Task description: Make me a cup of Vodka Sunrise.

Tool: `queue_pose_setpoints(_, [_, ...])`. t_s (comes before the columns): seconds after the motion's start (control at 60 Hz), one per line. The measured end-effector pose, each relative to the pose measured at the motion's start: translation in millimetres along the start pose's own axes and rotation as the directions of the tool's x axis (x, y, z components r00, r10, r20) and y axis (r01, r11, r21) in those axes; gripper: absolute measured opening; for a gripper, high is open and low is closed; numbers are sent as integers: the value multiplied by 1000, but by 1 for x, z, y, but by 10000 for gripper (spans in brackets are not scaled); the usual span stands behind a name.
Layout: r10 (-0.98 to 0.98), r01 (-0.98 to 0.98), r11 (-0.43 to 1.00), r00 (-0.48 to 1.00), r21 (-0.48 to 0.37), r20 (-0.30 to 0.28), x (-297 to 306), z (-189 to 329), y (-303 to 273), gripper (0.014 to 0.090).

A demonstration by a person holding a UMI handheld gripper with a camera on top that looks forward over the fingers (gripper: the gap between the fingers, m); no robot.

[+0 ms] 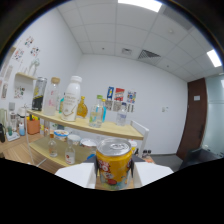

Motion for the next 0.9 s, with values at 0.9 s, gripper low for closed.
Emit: queue_pose_setpoints(0.9, [246,-250,884,967,-395,-62,47,38,276,518])
